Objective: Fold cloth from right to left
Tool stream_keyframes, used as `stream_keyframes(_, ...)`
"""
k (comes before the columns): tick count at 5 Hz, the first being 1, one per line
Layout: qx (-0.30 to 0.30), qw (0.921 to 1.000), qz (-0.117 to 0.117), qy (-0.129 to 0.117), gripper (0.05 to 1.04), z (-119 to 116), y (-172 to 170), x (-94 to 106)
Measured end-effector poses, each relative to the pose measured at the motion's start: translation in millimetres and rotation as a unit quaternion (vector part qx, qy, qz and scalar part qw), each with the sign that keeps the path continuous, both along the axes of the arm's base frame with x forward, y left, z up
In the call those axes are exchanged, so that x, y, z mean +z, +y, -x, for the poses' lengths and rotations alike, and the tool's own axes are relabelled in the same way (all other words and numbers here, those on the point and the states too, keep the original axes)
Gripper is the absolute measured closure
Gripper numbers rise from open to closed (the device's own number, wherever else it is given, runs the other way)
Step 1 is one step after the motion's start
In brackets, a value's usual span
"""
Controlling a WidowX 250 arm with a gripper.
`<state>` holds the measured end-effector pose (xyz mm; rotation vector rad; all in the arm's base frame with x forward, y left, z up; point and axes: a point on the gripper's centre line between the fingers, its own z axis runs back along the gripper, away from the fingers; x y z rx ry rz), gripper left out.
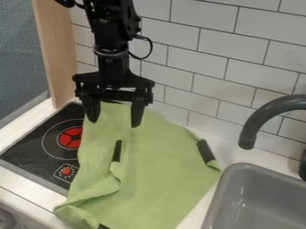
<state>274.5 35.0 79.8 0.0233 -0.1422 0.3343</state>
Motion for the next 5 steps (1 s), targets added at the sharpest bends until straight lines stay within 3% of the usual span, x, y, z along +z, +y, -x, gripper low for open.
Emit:
stream_keyframes(1,0.002,0.9999,0.001,0.011,0.085,3.4,-1.0,-5.9)
stream_keyframes(2,0.018,0.9992,-0.012,0.035,0.085,9.4,-15.8,-6.4)
stream_keyframes(3,0.01,0.9994,-0.017,0.029,0.085,0.0,-35.3,-4.6)
stream_keyframes(4,-0.006,0.9997,-0.002,0.025,0.085,-16.1,-61.0,-9.6)
stream_keyframes(5,0.022,0.9994,0.024,-0.009,0.085,-32.7,-72.7,-5.4)
